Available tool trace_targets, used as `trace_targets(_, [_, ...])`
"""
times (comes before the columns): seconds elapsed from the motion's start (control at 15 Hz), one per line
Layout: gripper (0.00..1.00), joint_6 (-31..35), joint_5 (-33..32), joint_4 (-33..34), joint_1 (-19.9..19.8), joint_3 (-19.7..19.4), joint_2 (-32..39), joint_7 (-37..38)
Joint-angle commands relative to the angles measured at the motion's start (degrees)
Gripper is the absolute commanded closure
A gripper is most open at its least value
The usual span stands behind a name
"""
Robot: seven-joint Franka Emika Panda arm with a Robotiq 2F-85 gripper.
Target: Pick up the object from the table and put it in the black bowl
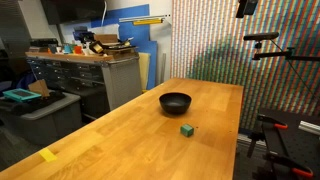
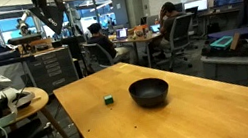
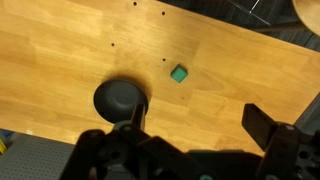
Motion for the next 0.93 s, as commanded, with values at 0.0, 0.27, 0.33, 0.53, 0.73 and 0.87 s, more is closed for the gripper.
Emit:
trace_targets(0.0, [0.0, -0.05, -0.15, 0.33, 0.23, -0.16, 0.06, 0.15])
trace_targets(0.27, [0.0, -0.06, -0.14, 0.92, 0.23, -0.16, -0.16, 0.15])
trace_targets(0.33, [0.0, -0.06, -0.14, 0.92, 0.23, -0.16, -0.15, 0.15])
trace_targets(0.53, [0.0, -0.06, -0.14, 0.92, 0.23, -0.16, -0.15, 0.15])
trace_targets(0.73, [0.0, -0.06, -0.14, 0.92, 0.23, -0.16, -0.15, 0.15])
trace_targets(0.87, [0.0, -0.06, -0.14, 0.92, 0.23, -0.16, -0.15, 0.15])
